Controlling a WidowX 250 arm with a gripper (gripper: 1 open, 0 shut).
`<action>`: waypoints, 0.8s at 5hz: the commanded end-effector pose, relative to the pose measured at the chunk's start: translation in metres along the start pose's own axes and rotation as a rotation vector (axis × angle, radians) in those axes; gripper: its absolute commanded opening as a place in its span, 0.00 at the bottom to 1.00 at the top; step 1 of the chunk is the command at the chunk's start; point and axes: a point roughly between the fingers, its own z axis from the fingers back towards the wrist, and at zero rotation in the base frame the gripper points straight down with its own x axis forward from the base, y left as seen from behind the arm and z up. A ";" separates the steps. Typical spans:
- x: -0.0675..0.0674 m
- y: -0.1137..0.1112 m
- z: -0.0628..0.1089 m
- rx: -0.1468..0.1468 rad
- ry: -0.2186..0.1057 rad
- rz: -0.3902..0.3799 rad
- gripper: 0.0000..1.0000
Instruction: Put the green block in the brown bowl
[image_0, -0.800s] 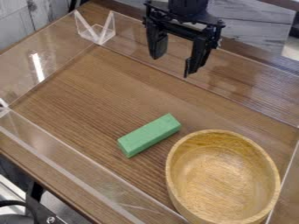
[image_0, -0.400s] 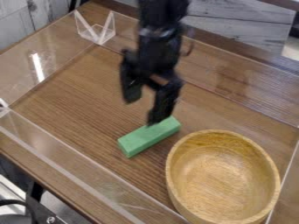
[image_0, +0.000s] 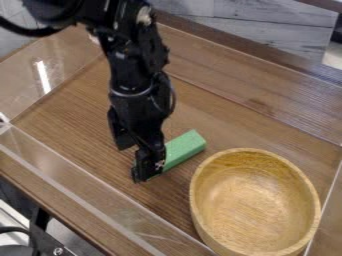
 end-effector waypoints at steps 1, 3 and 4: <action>0.007 0.006 -0.002 0.014 -0.034 -0.006 1.00; 0.012 0.010 -0.014 0.011 -0.047 -0.008 1.00; 0.014 0.012 -0.019 0.011 -0.052 -0.007 1.00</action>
